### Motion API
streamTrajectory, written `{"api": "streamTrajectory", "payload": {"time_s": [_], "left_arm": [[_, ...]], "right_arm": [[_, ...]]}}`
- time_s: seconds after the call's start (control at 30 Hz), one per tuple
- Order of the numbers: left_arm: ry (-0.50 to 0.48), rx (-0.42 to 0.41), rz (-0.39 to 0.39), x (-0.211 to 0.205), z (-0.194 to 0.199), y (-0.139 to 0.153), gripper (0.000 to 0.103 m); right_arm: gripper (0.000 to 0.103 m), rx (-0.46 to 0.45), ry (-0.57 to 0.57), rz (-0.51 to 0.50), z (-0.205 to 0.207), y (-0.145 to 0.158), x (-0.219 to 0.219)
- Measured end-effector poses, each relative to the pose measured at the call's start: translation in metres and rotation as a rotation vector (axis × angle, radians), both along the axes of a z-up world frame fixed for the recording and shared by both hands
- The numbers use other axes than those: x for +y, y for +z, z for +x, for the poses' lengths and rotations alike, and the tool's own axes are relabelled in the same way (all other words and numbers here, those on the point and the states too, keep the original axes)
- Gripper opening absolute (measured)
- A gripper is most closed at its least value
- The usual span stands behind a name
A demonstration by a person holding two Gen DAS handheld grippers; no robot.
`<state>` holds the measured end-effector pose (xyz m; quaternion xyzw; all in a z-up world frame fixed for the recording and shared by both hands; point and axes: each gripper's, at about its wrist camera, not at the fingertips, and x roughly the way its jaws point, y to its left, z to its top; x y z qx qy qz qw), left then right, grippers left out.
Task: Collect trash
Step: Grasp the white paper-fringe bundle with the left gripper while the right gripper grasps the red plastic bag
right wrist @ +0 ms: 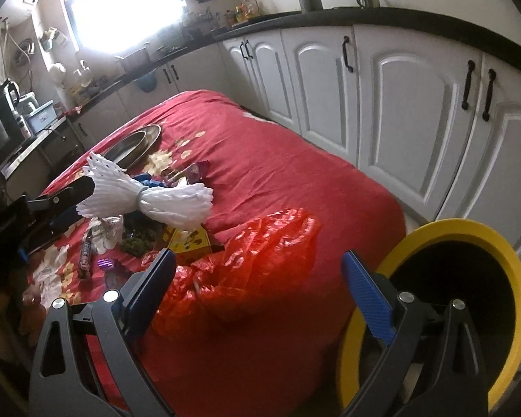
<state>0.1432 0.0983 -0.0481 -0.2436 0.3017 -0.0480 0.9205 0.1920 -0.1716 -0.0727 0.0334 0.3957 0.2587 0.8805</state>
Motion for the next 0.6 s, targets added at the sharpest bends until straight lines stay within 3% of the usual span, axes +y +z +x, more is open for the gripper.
{"api": "streamTrajectory", "payload": {"time_s": [0.27,0.6], "left_arm": [[-0.007,-0.003,0.002,-0.001,-0.003,0.001,0.013],[-0.04,-0.027,0.011,-0.009,-0.013,0.006,0.005]], "right_arm": [[0.063,0.034,0.03,0.004,0.004,-0.006,0.003],[0.024,0.036,0.069,0.026,-0.001,-0.005,0.002]]}}
